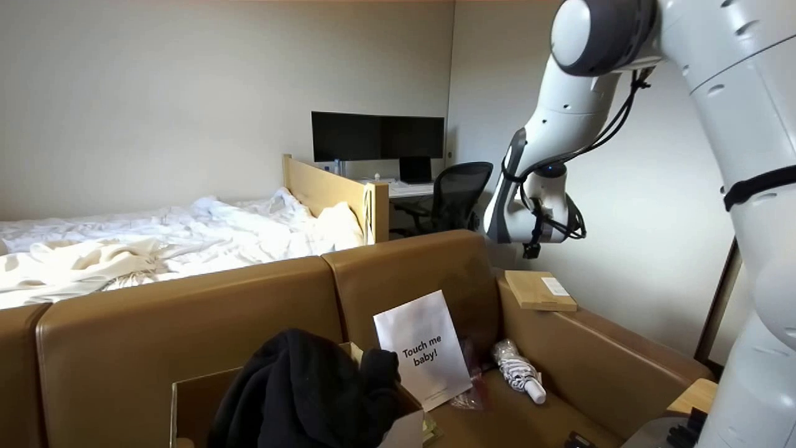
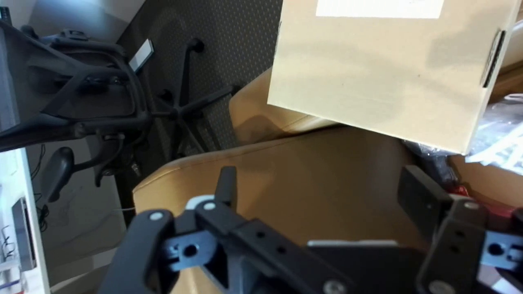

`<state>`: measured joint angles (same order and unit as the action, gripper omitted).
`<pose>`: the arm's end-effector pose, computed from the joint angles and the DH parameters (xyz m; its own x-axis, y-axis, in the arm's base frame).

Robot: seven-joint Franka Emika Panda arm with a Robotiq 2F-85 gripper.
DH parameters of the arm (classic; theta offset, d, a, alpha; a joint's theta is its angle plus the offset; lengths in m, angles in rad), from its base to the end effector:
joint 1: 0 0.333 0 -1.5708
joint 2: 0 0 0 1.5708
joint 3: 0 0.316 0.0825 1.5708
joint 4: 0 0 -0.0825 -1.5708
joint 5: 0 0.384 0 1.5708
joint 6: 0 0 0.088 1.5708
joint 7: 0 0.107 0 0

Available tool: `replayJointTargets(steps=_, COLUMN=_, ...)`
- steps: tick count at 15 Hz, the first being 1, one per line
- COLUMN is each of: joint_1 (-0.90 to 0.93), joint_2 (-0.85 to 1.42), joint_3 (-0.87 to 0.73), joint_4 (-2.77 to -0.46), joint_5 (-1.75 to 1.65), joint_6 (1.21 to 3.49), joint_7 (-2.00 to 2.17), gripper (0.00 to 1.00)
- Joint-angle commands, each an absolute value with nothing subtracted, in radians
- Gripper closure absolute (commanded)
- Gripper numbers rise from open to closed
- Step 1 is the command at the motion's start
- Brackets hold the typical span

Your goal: Put the book inside the box

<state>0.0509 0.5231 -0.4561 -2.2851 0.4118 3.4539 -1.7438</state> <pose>0.5055 -0.2602 0.2325 0.5593 0.8108 -0.1729 0.6788 -0.3281 0.6569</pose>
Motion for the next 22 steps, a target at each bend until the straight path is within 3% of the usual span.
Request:
replayJointTargets(steps=1, joint_1=0.222, joint_2=0.761, joint_3=-0.615, joint_4=-2.159, joint_5=0.511, joint_6=3.454, joint_7=-1.665, gripper=0.00)
replayJointTargets(steps=13, joint_1=0.613, joint_2=1.289, joint_3=-0.865, joint_4=-2.105, joint_5=0.683, joint_6=3.460, joint_7=-0.891, gripper=0.00)
replayJointTargets(steps=19, joint_1=0.621, joint_2=1.327, joint_3=-0.782, joint_4=-2.227, joint_5=0.652, joint_6=3.460, joint_7=-0.831, gripper=0.00)
replayJointTargets(steps=22, joint_1=0.632, joint_2=1.323, joint_3=-0.782, joint_4=-2.268, joint_5=0.474, joint_6=3.455, joint_7=-0.639, gripper=0.00)
